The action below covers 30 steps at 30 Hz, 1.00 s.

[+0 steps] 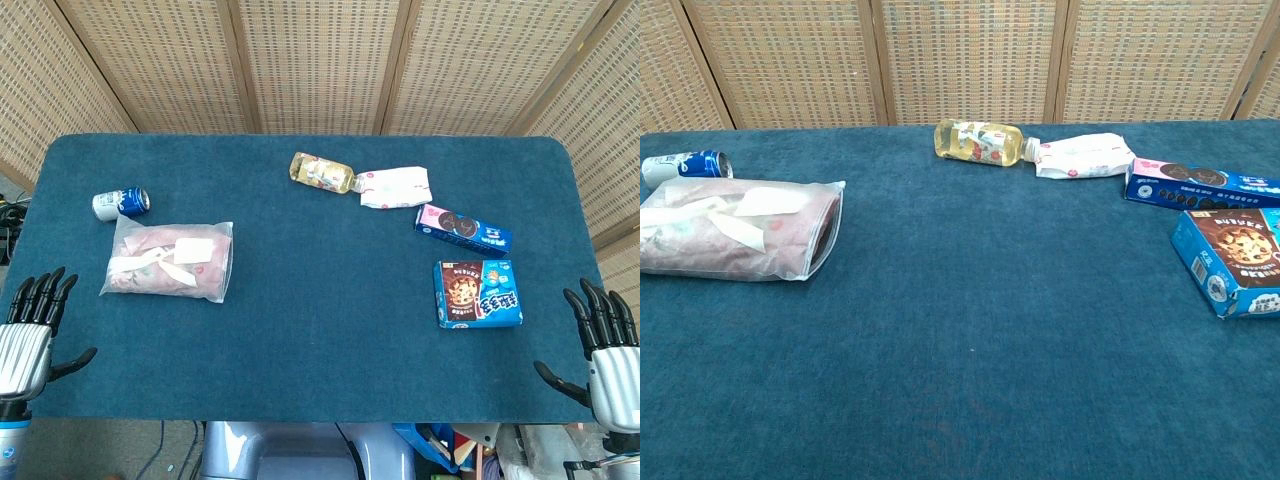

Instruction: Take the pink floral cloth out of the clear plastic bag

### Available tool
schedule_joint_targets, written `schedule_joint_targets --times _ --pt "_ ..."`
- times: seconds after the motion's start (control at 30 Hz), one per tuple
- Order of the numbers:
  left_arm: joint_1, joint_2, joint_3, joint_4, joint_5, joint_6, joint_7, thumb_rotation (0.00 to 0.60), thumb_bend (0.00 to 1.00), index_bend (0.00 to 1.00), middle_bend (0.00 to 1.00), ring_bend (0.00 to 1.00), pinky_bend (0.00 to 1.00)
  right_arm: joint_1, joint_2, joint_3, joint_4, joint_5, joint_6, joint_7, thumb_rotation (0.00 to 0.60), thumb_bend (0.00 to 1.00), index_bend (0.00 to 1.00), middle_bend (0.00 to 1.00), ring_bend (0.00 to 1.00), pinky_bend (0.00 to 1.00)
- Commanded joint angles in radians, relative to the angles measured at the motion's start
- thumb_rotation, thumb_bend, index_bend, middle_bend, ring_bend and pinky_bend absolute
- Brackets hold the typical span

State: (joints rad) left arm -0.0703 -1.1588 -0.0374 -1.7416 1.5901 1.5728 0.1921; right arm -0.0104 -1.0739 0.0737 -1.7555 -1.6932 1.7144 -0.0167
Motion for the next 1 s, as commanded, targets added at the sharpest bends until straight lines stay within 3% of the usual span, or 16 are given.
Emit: schedule_joint_targets --times 0.03,0.27,0.4,0.63,1.0 --pt "0.000 0.000 0.000 0.001 -0.002 -0.001 0.002 0.600 0.11 0.00 0.00 0.00 0.00 0.000 0.000 0.000 0.000 0.001 -0.001 -0.001 0.600 0.00 0.00 0.00 0.00 0.00" --pt "-0.001 -0.003 -0.002 0.003 -0.007 -0.006 0.011 0.600 0.11 0.00 0.00 0.00 0.00 0.000 -0.001 0.003 0.004 0.008 -0.003 -0.012 0.600 0.00 0.00 0.00 0.00 0.00" --pt "-0.031 -0.004 -0.032 0.016 -0.049 -0.047 0.018 0.600 0.11 0.00 0.00 0.00 0.00 0.004 -0.002 0.008 0.008 0.027 -0.018 -0.019 0.600 0.00 0.00 0.00 0.00 0.00" --pt "-0.186 0.013 -0.103 0.098 -0.171 -0.307 -0.035 0.600 0.11 0.00 0.00 0.00 0.00 0.012 -0.007 0.014 0.008 0.048 -0.036 -0.032 0.600 0.00 0.00 0.00 0.00 0.00" --pt "-0.378 -0.047 -0.137 0.287 -0.292 -0.606 -0.028 0.600 0.11 0.00 0.00 0.00 0.00 0.019 -0.015 0.025 0.013 0.085 -0.056 -0.051 0.600 0.00 0.00 0.00 0.00 0.00"
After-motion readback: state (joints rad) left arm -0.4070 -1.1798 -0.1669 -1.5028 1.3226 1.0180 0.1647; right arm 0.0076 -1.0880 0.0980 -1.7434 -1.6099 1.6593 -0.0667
